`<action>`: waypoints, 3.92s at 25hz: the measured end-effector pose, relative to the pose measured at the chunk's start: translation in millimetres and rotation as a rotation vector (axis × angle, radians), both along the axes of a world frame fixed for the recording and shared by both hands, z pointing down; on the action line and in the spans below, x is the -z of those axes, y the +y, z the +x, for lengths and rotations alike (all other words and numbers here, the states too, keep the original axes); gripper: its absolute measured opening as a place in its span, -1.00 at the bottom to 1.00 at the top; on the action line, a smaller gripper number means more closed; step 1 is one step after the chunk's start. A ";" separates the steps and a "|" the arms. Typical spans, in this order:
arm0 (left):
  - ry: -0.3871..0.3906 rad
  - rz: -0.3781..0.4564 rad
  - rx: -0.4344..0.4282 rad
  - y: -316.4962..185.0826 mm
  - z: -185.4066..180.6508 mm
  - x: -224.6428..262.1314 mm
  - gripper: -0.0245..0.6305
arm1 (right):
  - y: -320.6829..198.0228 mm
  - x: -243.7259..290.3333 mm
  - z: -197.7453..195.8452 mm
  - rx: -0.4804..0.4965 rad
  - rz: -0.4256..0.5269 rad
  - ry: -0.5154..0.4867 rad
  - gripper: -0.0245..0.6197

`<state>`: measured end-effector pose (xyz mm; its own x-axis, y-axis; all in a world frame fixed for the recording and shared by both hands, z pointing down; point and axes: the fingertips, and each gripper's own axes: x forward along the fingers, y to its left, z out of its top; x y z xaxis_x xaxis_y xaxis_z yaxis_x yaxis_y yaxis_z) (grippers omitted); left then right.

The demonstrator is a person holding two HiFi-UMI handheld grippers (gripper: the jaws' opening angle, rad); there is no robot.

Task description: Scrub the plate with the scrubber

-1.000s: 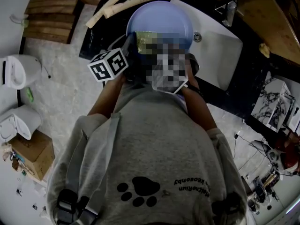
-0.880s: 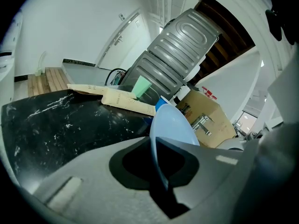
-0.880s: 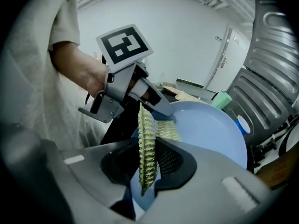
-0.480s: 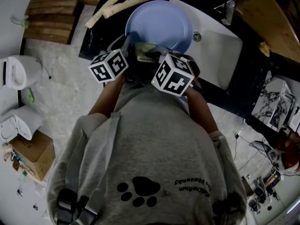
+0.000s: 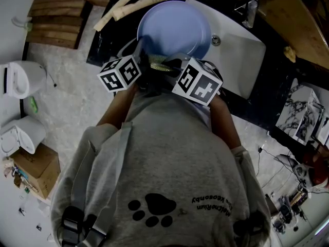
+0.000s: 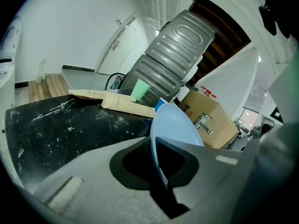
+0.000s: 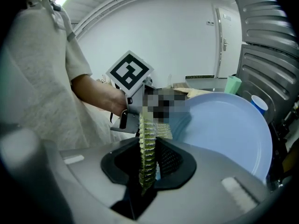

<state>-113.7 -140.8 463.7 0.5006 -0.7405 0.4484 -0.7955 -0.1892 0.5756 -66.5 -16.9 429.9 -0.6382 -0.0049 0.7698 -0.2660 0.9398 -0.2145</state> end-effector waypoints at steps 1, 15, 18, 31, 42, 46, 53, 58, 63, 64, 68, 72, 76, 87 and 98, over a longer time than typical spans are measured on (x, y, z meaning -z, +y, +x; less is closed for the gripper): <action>-0.008 0.004 0.000 0.2 -0.2 0.5 -0.85 | 0.1 1.8 1.4 -0.002 -0.001 -0.001 -0.70; -0.094 0.000 0.013 -0.5 -1.0 -2.2 -0.88 | -39.5 43.1 46.0 -0.141 0.204 0.036 -0.70; -0.098 -0.001 0.015 -0.7 -0.9 -2.4 -0.88 | -58.4 49.9 57.8 -0.182 0.313 0.069 -0.70; -0.105 -0.004 0.018 -0.8 -0.6 -2.9 -0.88 | -114.5 49.6 65.8 -0.120 0.806 0.318 -0.70; -0.101 -0.009 0.016 -0.7 -0.7 -3.4 -0.88 | -136.9 8.1 67.8 -0.024 0.869 0.467 -0.69; -0.104 -0.017 0.017 -1.5 -0.7 -3.7 -0.87 | -136.3 -7.7 65.8 -0.009 0.837 0.473 -0.69; -0.115 -0.026 0.021 -1.5 -1.2 -4.9 -0.87 | -124.8 -20.6 63.2 0.001 0.766 0.467 -0.69; -0.123 -0.031 0.025 -1.8 -1.7 -5.5 -0.87 | -106.0 -27.3 61.0 0.006 0.707 0.452 -0.69; -0.129 -0.035 0.029 -2.2 -2.0 -6.1 -0.87 | -82.4 -35.7 57.6 0.025 0.645 0.438 -0.69; -0.130 -0.035 0.029 -2.1 -2.0 -6.0 -0.87 | -77.7 -37.0 56.9 0.030 0.631 0.435 -0.69; -0.135 -0.037 0.031 -2.1 -1.7 -6.1 -0.86 | -58.2 -42.4 53.4 0.044 0.542 0.404 -0.69; -0.141 -0.036 0.033 -2.4 -1.9 -6.6 -0.86 | -46.0 -44.0 51.9 0.060 0.473 0.387 -0.69; -0.147 -0.035 0.037 -1.9 -2.2 -6.5 -0.86 | -29.7 -43.7 50.9 0.085 0.386 0.367 -0.69; -0.162 -0.025 0.047 -2.6 -2.3 -5.4 -0.87 | 19.8 -33.3 45.2 0.162 0.140 0.278 -0.69; -0.164 -0.015 0.051 -1.6 -2.3 -5.1 -0.87 | 21.7 -2.7 45.5 0.156 0.126 0.197 -0.69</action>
